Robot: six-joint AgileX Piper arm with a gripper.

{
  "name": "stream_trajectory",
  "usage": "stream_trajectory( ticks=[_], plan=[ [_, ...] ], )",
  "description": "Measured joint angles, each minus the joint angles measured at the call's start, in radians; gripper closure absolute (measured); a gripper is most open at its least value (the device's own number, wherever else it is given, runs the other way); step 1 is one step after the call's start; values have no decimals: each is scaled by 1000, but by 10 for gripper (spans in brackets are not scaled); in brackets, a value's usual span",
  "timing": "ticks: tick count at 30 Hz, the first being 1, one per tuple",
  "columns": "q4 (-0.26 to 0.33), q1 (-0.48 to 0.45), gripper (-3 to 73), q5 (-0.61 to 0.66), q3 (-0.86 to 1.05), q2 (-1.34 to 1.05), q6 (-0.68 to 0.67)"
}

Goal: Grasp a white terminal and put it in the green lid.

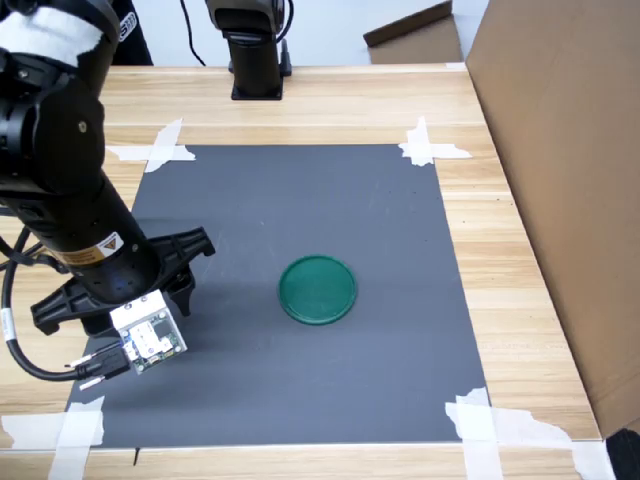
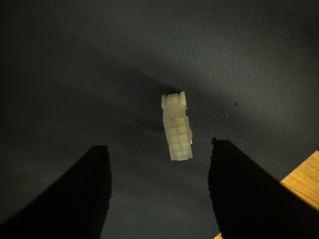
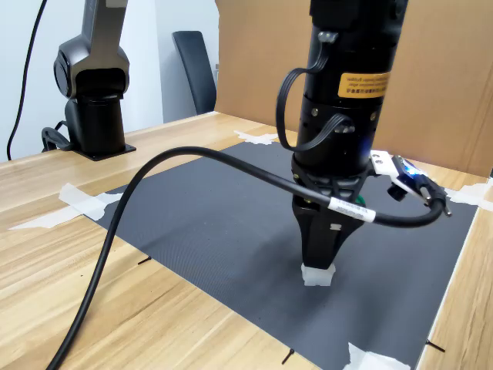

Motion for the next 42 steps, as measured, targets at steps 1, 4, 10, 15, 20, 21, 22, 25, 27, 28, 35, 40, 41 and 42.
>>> stream_trajectory(
  ticks=[1, 4, 10, 15, 20, 21, 22, 25, 27, 28, 35, 40, 41, 42],
  plan=[
    [0, 0, 203, 0, 0, 1, 0],
    [0, 0, 203, 0, 0, 15, -1],
    [-31, 0, 204, 0, 0, 48, -4],
    [-33, 0, 224, 0, 0, 57, -4],
    [-33, 1, 419, -1, 0, 59, -4],
    [-32, 1, 529, -1, 0, 59, -4],
    [-30, 1, 584, -1, 0, 59, -4],
    [-21, 1, 614, -15, 0, 43, -4],
    [-28, 17, 614, -10, 0, -15, -3],
    [-30, 23, 614, -8, 0, -25, -3],
    [11, 134, 614, 0, 0, -119, -1],
    [16, 217, 614, 3, 0, -177, 38],
    [0, 257, 614, 3, 11, -192, 63],
    [0, 274, 614, 2, 26, -200, 71]
  ],
)
